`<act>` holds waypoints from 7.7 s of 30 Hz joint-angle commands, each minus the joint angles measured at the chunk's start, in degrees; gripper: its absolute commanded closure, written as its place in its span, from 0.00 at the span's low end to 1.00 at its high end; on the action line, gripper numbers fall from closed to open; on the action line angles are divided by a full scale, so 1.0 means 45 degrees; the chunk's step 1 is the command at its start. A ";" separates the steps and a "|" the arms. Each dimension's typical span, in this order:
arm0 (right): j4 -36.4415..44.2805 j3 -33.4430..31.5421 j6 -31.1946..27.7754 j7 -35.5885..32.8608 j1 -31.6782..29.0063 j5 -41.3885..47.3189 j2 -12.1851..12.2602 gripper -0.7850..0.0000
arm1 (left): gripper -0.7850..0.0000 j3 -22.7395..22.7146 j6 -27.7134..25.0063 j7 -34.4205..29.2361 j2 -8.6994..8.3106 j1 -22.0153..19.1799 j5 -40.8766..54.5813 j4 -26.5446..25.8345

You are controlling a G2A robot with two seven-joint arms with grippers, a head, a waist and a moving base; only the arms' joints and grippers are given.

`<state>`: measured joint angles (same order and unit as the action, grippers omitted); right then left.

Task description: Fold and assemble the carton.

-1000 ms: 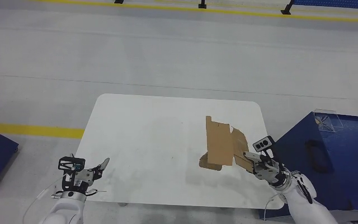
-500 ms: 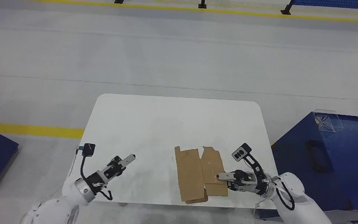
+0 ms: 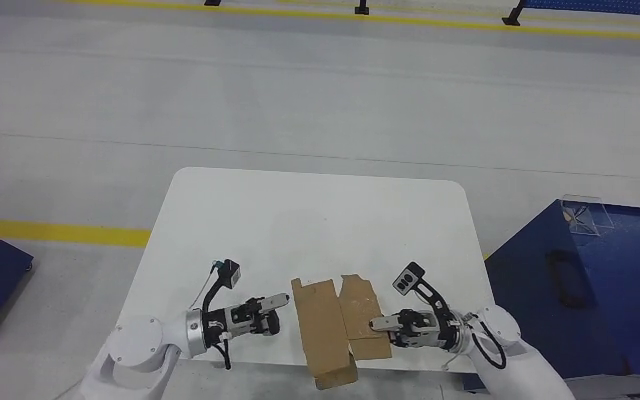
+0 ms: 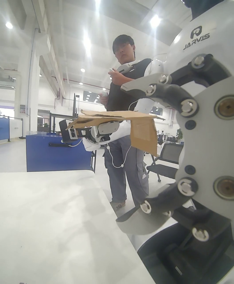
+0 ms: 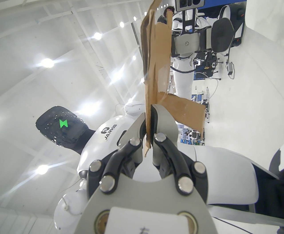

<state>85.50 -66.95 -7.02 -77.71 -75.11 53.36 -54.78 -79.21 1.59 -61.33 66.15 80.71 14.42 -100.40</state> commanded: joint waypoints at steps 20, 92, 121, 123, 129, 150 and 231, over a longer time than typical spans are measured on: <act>-0.0485 0.1303 0.0381 0.1167 0.1264 -0.1550 -0.0453 0.00 | 1.00 -0.0050 -0.2016 0.0025 -0.0244 0.0803 0.0719 -0.0594; 0.2800 -0.0308 -0.7436 0.6696 -0.0807 -0.9347 -0.0091 1.00 | 0.00 0.3712 0.0789 0.2907 0.1140 -0.0877 1.1191 0.3006; 0.3960 -0.0701 -0.6070 0.3746 -0.1486 -1.2385 0.0393 1.00 | 0.00 0.2077 -0.2306 0.3146 0.0989 -0.1781 0.7405 0.3240; 0.4102 -0.0673 -0.6099 0.3535 -0.1573 -1.2556 0.0433 1.00 | 0.00 0.2290 -0.1633 0.2818 0.0976 -0.1837 0.7195 0.3187; 0.4427 -0.0658 -0.6310 0.3513 -0.1811 -1.3200 0.0522 1.00 | 0.00 0.2823 0.0144 0.2499 0.0972 -0.2252 0.6730 0.3178; 0.5009 -0.1015 -0.6425 0.3628 -0.2168 -1.2647 0.0736 1.00 | 0.00 0.3637 0.1465 0.2108 0.1050 -0.2990 0.6393 0.3976; 0.4440 -0.0124 -0.5371 0.1125 0.0552 -1.0473 0.1893 1.00 | 1.00 0.4454 -0.0868 0.2477 0.0087 -0.1245 -1.0941 -0.1496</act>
<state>105.76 -67.41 -31.30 -72.94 -72.62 6.98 -46.31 -59.14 -2.40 -50.39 66.54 75.23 -34.92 -107.17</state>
